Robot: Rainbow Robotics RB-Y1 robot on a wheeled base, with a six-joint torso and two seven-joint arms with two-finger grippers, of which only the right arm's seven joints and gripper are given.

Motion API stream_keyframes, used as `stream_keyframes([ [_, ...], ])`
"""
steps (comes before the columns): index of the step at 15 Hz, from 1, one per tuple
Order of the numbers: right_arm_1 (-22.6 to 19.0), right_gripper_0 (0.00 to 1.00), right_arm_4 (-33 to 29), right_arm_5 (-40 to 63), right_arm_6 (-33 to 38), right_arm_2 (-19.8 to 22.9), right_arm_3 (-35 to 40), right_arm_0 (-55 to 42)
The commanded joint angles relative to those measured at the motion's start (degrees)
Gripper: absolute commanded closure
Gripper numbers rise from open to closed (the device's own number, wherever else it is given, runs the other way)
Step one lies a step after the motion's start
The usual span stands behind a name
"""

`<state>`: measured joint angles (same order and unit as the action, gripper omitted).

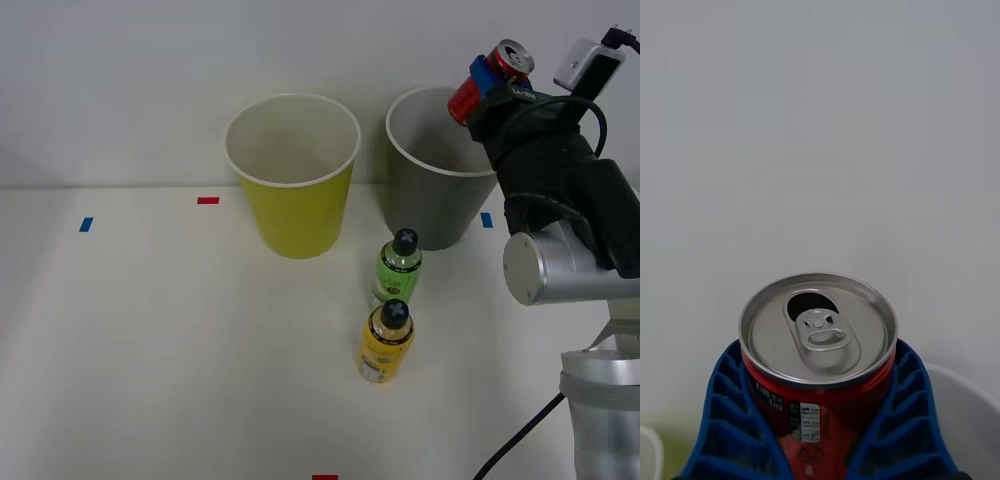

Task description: Put cans in the gray bin, plastic bottles in the light green bin

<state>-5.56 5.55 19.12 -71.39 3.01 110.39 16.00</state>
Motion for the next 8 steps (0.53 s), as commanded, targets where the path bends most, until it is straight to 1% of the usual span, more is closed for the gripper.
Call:
stream_keyframes([
  [1, -0.3, 0.98, -0.9, -0.4, -1.4, -0.5, -0.5, 0.7],
  [4, -1.3, 0.98, -2.3, -0.3, -3.4, -1.3, -0.6, 0.7],
  [8, -1.4, 0.98, -4.3, -0.3, -4.5, -1.7, -1.4, 0.8],
])
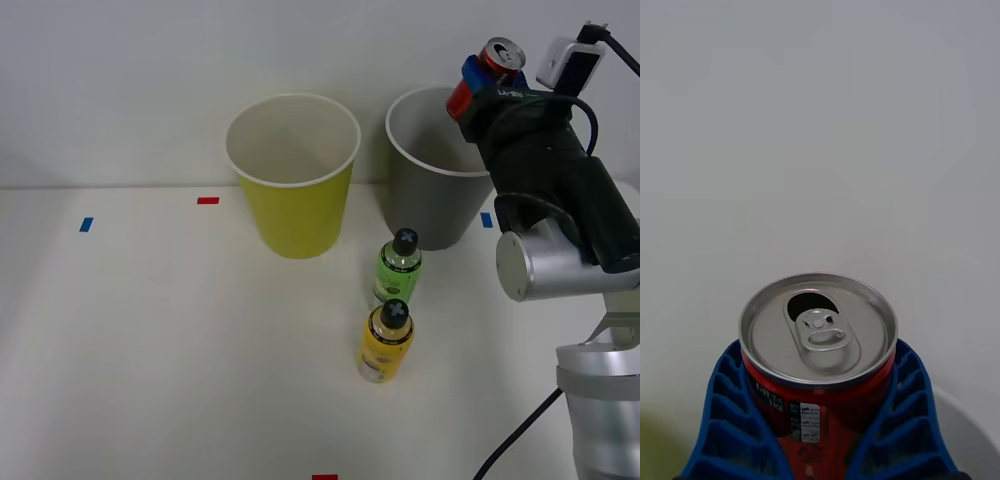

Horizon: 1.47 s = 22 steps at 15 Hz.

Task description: Put cans in the gray bin, plastic bottles in the light green bin

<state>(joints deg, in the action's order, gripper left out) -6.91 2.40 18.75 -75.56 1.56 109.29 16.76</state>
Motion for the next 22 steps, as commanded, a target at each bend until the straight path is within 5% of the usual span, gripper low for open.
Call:
stream_keyframes([
  [1, 0.0, 0.98, -1.3, 0.0, -0.2, -0.3, -0.3, 0.0],
  [2, 0.0, 0.98, -1.7, 0.0, 0.2, -0.5, -0.3, 0.0],
  [3, 0.0, 0.83, -1.9, 0.0, 0.5, -0.8, -0.3, 0.0],
  [5, 0.0, 0.01, -1.8, 0.1, 0.9, -0.9, -0.4, -0.1],
  [22, 0.0, 0.0, -1.4, -0.2, 2.6, -1.2, -0.4, -0.1],
])
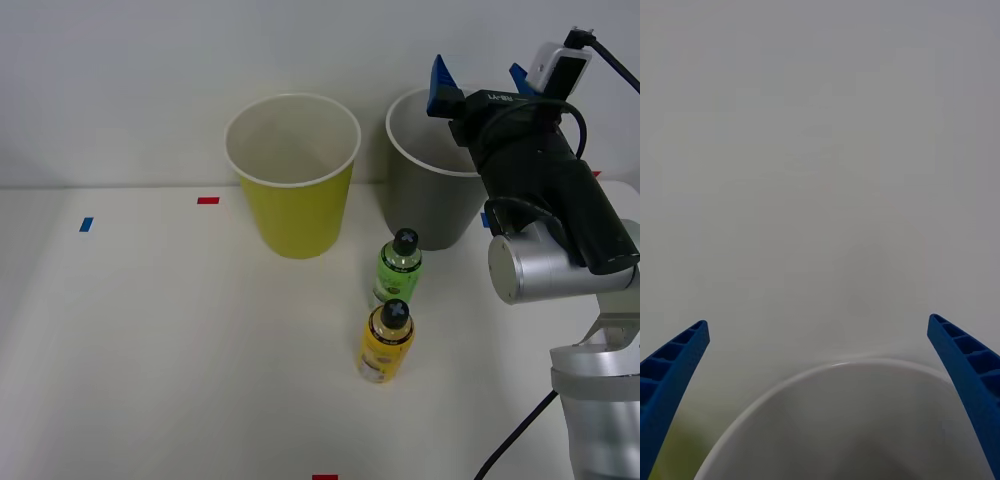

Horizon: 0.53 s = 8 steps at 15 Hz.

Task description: Put cans in the gray bin, plastic bottles in the light green bin

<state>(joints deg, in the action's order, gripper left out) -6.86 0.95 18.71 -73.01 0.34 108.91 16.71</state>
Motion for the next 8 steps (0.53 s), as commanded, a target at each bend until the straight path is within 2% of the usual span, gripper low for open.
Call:
stream_keyframes([
  [1, 0.0, 0.0, 0.0, -0.3, 0.1, 0.0, 0.1, 0.0],
  [8, -0.1, 0.0, -0.2, -0.7, 0.1, 0.1, 0.1, -0.1],
])
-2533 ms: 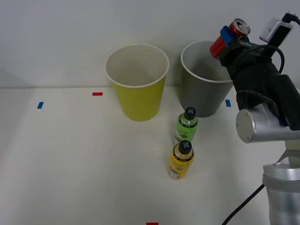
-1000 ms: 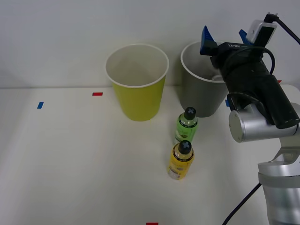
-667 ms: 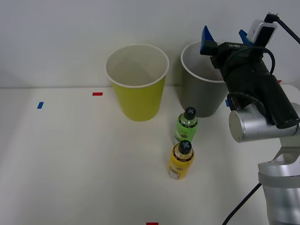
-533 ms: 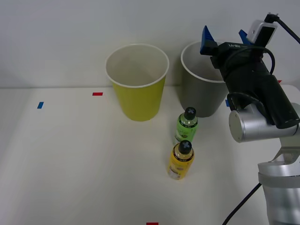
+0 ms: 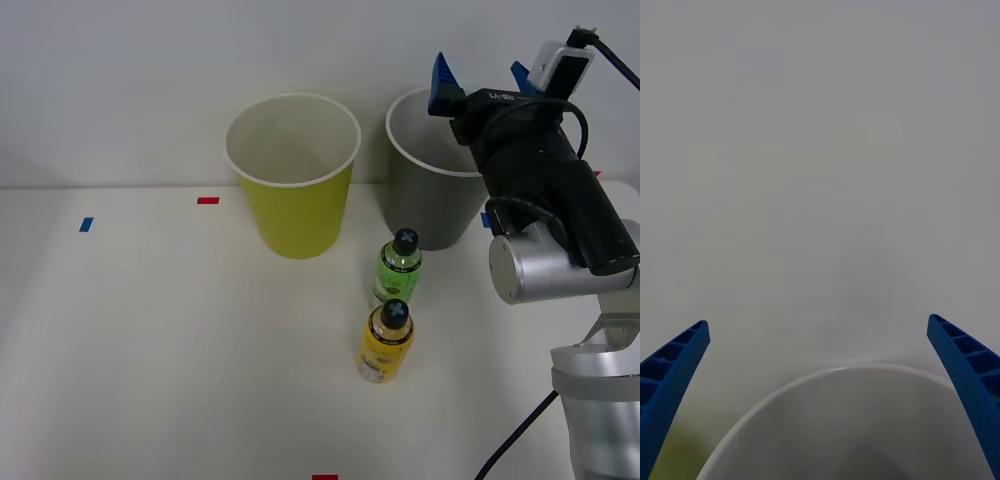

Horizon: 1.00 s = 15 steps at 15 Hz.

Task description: Put cans in the gray bin, plastic bottles in the light green bin

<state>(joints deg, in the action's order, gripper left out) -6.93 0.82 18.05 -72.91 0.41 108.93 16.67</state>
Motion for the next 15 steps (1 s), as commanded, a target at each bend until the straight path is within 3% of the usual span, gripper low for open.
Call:
stream_keyframes([
  [1, -0.3, 0.0, -0.2, 0.0, 0.1, 0.0, 0.1, -0.1],
  [5, -3.4, 0.0, 0.2, -2.7, 0.2, -0.2, 2.5, -3.8],
  [10, -7.8, 0.0, -0.1, -2.6, 0.7, -0.3, 16.5, -18.5],
  [15, -8.6, 0.0, -10.8, -2.7, 0.7, -1.9, 25.8, -36.2],
])
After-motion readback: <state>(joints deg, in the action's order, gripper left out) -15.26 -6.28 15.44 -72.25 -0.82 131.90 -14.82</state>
